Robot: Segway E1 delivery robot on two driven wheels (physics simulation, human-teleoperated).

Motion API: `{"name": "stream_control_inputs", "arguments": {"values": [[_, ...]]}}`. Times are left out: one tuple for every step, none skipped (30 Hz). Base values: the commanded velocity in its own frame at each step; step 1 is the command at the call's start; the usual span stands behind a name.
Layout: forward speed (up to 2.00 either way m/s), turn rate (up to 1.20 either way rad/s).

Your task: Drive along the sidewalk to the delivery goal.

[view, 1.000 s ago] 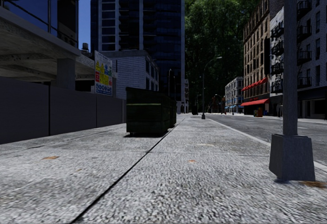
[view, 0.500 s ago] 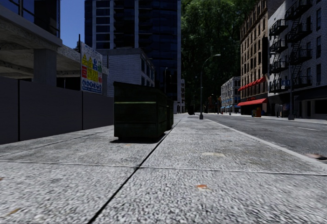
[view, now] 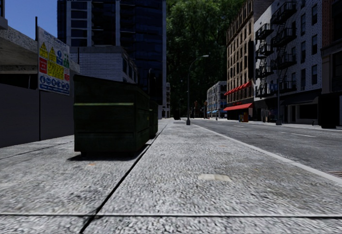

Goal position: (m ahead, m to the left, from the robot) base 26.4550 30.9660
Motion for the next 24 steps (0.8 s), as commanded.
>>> {"name": "stream_control_inputs", "arguments": {"values": [[2.00,-0.42],[2.00,-0.42],[2.00,-0.01],[2.00,0.00],[2.00,0.00],[2.00,0.00],[2.00,0.00],[2.00,0.00],[2.00,0.00],[2.00,0.00],[2.00,0.00],[2.00,0.00],[2.00,0.00],[2.00,0.00],[2.00,0.00],[2.00,0.00],[2.00,0.00],[2.00,0.00],[2.00,0.00],[2.00,0.00],[2.00,0.00],[2.00,0.00],[2.00,0.00],[2.00,0.00]]}}
